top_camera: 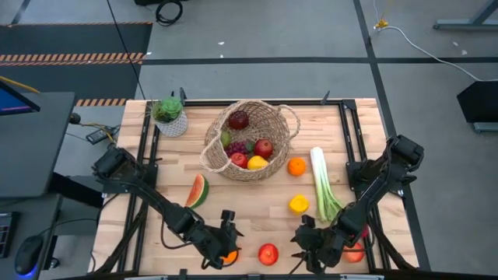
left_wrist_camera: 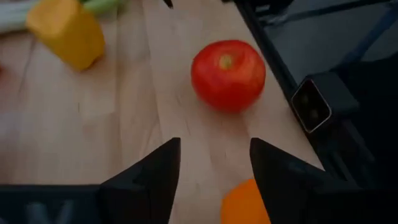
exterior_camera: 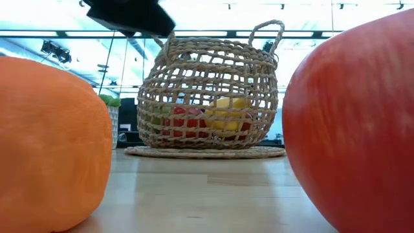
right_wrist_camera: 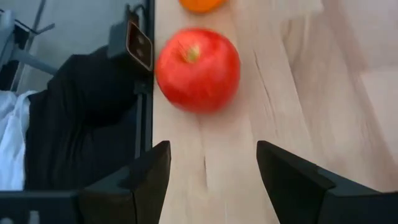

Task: Build produce basket
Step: Put the apple into the basket

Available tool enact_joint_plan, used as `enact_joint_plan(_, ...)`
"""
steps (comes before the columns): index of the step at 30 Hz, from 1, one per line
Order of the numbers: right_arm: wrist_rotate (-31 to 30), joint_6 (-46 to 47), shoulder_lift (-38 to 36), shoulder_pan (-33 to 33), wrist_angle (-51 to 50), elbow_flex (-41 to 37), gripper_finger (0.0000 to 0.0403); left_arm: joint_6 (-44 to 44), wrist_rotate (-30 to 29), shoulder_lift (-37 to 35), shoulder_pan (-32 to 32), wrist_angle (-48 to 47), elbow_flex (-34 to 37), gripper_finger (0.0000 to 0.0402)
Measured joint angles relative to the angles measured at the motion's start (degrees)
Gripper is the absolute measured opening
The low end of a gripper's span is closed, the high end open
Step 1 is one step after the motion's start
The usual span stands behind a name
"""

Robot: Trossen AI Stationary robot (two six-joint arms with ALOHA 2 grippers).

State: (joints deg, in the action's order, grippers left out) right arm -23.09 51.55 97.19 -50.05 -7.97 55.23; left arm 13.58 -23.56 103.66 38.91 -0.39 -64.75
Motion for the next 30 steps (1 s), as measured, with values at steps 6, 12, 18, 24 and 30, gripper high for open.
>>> enact_joint_plan(6,-0.3,-12.4,6.8,0.0,3.1,3.7,0.0245,-4.4,0.0,4.8,0.3,7.5,0.0,0.0226)
enact_joint_plan(12,-0.1,-17.7,12.8,0.8,-0.2,9.0,0.0245,-7.6,0.6,7.8,0.4,10.7,0.0,0.0229)
enact_joint_plan(18,-1.4,-17.2,13.3,2.1,-1.7,10.1,0.0245,-8.0,0.6,7.8,0.3,12.6,0.0,0.0229)
enact_joint_plan(24,0.4,-15.3,13.4,2.9,-1.3,10.1,0.0252,-7.8,3.6,7.8,0.2,12.3,0.0,0.0229)
enact_joint_plan(30,2.2,-13.8,13.4,3.7,0.5,10.1,0.0282,-7.8,3.7,7.8,0.1,12.2,0.0,0.0229)
